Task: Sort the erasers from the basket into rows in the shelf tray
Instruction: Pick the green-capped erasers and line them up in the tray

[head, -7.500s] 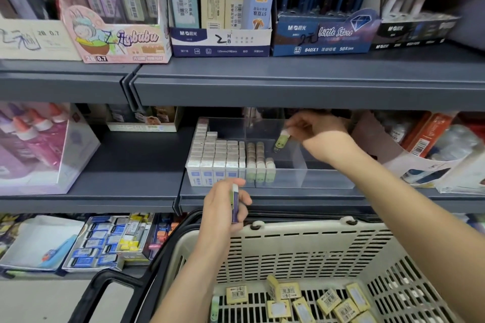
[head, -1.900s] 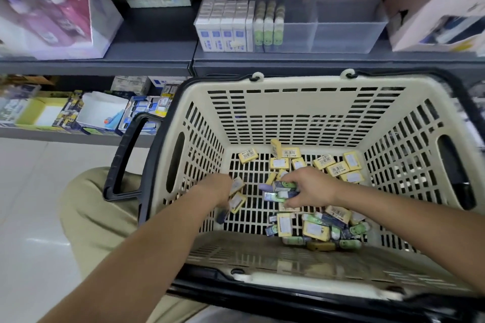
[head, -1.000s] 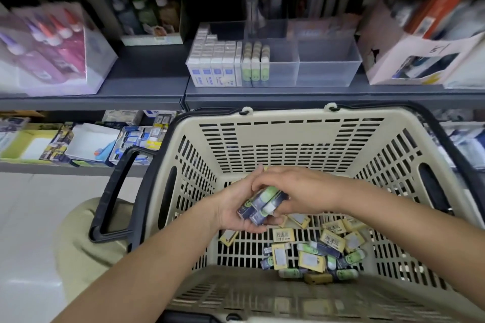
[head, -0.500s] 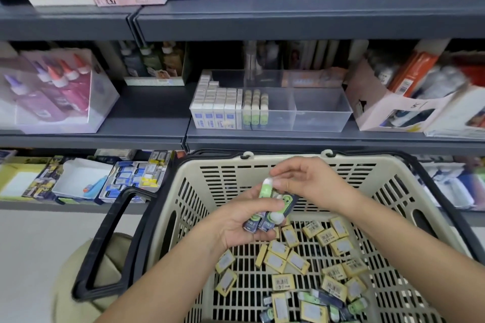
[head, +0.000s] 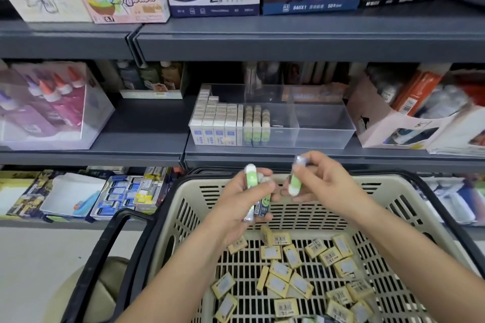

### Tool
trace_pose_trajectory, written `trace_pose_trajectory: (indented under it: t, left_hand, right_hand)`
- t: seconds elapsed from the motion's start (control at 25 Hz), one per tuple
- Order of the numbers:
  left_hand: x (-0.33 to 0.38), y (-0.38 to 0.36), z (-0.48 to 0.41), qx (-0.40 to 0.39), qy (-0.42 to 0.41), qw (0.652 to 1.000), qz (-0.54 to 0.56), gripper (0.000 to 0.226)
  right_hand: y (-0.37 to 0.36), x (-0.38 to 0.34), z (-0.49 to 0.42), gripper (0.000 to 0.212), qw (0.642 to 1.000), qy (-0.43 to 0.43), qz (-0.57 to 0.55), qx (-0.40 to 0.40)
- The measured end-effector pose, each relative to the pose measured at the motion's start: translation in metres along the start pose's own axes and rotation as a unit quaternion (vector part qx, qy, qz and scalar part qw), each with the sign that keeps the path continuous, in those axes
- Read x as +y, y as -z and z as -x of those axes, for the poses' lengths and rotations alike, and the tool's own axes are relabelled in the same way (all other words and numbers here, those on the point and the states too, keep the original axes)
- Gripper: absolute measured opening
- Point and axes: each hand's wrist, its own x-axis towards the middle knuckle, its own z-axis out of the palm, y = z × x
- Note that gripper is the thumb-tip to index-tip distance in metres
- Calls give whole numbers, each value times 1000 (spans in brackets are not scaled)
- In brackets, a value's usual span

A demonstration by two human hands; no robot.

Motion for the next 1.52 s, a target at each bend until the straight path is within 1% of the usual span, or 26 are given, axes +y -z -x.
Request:
trace_pose_trajectory:
  t: [0.04,0.08,0.12,0.16,0.2,0.24,0.32,0.36,0.44,0.48,0.52,0.6,0.76,0.92,1.04,1.12,1.36,1.44,1.48,1.52]
  left_hand:
    - [7,0,-3,13,-29,999,-6,20]
    - [14,-1,-7,25,-56,998,-7,19]
    - [22,-1,-11,34,-80,996,-5,19]
    - [28,-1,-16,42,-98,994,-2,19]
    - [34,-1,-22,48,-112,993,0,19]
    - [38,-1,-28,53,-119,991,2,19]
    - [42,1,-38,65,-118,991,3,19]
    - [42,3,-44,69,-113,991,1,19]
    - [40,6,-53,74,-107,991,-12,19]
    - [38,7,-57,76,-108,991,-20,20]
    - [36,9,-60,77,-111,990,-28,20]
    - [33,13,-65,78,-117,989,-38,21]
    - [33,16,-71,72,-110,991,-33,19]
    - [35,16,-72,66,-97,993,-29,18]
    - [37,16,-72,67,-88,993,-27,17]
    - [37,15,-72,67,-85,994,-25,18]
    - [38,14,-72,63,-84,994,-28,18]
    - [37,15,-72,63,-84,994,-30,18]
    - [37,14,-73,63,-85,994,-31,18]
    - [36,14,-74,63,-88,994,-34,19]
  right_hand:
    - [2,-5,-4,9,999,7,33,0]
    - [5,-9,-10,14,995,24,101,-4]
    - [9,-13,-18,18,981,48,187,-7]
    - [12,-18,-26,22,960,80,269,2]
    - [16,-24,-37,23,937,114,330,32]
    - [20,-32,-48,22,917,139,365,80]
    - [28,-50,-69,14,892,153,393,160]
    - [32,-56,-81,12,878,153,420,173]
    - [35,-61,-105,13,839,149,501,151]
    - [35,-63,-116,17,825,137,530,142]
    - [34,-65,-125,22,819,118,544,140]
    - [31,-67,-140,27,818,100,550,135]
    - [23,-65,-156,28,817,120,555,98]
    - [16,-58,-166,18,832,127,536,72]
    - [10,-46,-169,15,848,108,516,55]
    - [7,-39,-169,19,858,102,500,56]
    - [9,-39,-161,30,859,88,500,63]
    - [8,-44,-150,28,852,121,501,91]
    - [5,-47,-142,24,859,146,482,97]
    - [-1,-50,-132,22,874,161,451,86]
